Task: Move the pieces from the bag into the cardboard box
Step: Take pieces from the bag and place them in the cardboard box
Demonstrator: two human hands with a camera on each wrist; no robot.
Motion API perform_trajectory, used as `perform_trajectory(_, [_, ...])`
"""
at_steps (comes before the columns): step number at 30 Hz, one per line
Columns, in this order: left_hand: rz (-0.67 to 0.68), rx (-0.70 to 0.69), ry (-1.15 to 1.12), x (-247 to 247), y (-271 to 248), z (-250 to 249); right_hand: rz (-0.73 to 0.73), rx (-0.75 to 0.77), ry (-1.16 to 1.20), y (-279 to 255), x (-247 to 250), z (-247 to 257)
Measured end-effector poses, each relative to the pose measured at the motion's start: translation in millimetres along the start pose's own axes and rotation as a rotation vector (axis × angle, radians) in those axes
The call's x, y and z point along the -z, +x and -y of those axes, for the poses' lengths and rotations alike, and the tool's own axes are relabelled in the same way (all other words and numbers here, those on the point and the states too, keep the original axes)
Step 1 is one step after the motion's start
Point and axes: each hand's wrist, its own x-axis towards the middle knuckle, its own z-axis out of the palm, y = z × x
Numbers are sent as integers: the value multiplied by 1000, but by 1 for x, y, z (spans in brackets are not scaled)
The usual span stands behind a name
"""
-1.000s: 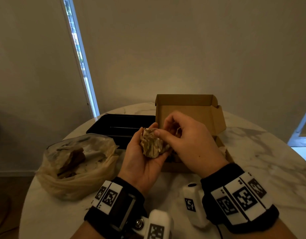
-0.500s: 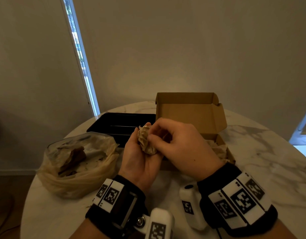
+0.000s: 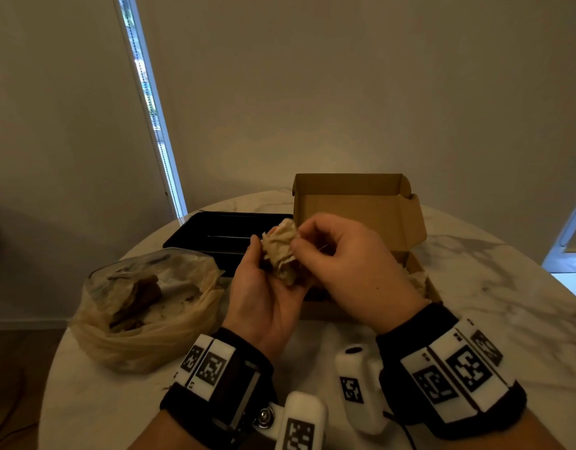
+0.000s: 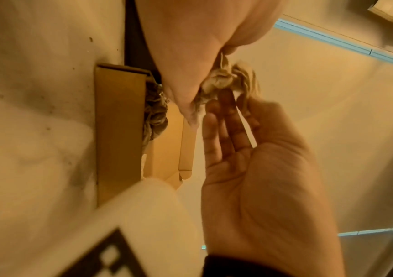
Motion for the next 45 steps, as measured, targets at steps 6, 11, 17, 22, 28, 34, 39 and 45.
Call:
perform_trajectory(6, [-47,59,25,6,8,-6,-131,-162,307,7,12,-2])
perform_trajectory(11, [5,191,206,-1,0,-4,-147,-234,271,10,18,-9])
perform_trajectory(17, [76,137,424,-1,-2,2,-165,-219,146,11,21,-14])
perform_trajectory(22, [71,84,427,2,1,3,-112,-255,226,9,20,-12])
perform_trajectory(28, [37,78,503,-1,-3,3,-97,-207,109,9,21,-18])
perform_trajectory(34, [-19,86,538,-1,-2,4,-90,-273,107,11,32,-20])
perform_trajectory(39, [-70,53,521,1,0,3,-109,-386,44,11,47,-26])
perform_trajectory(45, [-98,28,447,8,9,-4,44,-618,-25,7,51,-32])
